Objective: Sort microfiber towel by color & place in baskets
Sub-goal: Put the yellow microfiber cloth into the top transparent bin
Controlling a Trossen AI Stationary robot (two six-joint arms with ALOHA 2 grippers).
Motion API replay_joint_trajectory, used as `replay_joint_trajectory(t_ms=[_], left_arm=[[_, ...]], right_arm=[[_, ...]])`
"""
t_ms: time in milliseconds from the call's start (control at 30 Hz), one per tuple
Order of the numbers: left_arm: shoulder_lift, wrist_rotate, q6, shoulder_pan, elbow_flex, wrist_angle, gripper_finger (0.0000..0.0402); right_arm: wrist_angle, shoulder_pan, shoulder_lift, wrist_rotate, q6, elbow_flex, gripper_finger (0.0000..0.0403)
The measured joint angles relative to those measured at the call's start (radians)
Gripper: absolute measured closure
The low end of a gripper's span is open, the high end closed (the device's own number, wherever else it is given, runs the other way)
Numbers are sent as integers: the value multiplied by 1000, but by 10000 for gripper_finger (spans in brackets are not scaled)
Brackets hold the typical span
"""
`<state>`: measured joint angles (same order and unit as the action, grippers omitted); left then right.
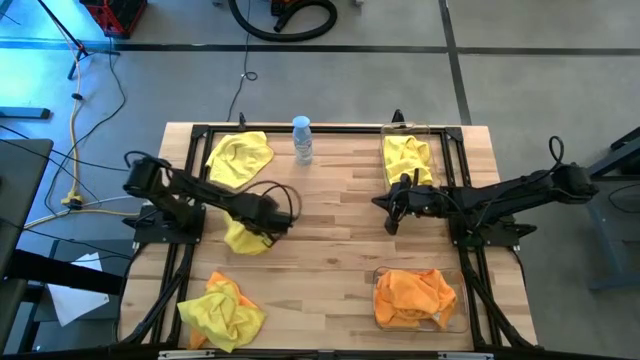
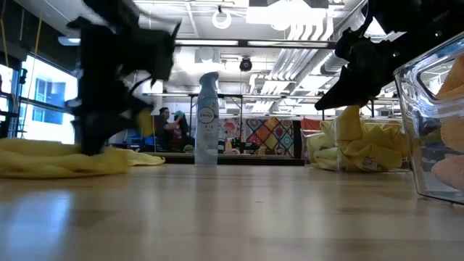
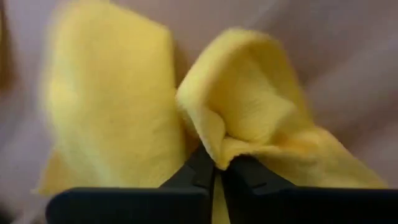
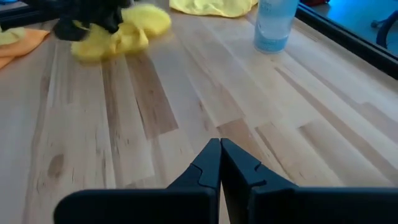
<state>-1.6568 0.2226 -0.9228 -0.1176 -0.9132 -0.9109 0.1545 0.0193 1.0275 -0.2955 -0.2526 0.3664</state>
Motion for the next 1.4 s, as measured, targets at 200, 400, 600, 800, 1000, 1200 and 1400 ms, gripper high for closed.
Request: replay_joint_trajectory(t_ms=[200, 400, 600, 800, 1000, 1200, 1400], left_arm=[[102, 56, 280, 13, -195, 74, 400], [119, 100, 541, 44, -386, 139, 401], [84, 3, 721, 105, -473, 293, 401], [40, -15, 777, 146, -535, 384, 401], [-7, -66, 823, 158, -594, 443, 401], [-14, -32, 838, 157, -608, 443, 400], [-14, -29, 875, 158, -608, 435, 368]], right_arm=[[117, -6, 0, 0, 31, 0, 382], [291, -6, 9, 0, 139, 0, 300], [584, -6, 104, 22, 267, 0, 195], [718, -6, 264, 63, 314, 70, 127], [655, -6, 450, 41, 313, 251, 116], [320, -6, 532, -8, 313, 425, 169], [119, -6, 525, -11, 256, 499, 365]])
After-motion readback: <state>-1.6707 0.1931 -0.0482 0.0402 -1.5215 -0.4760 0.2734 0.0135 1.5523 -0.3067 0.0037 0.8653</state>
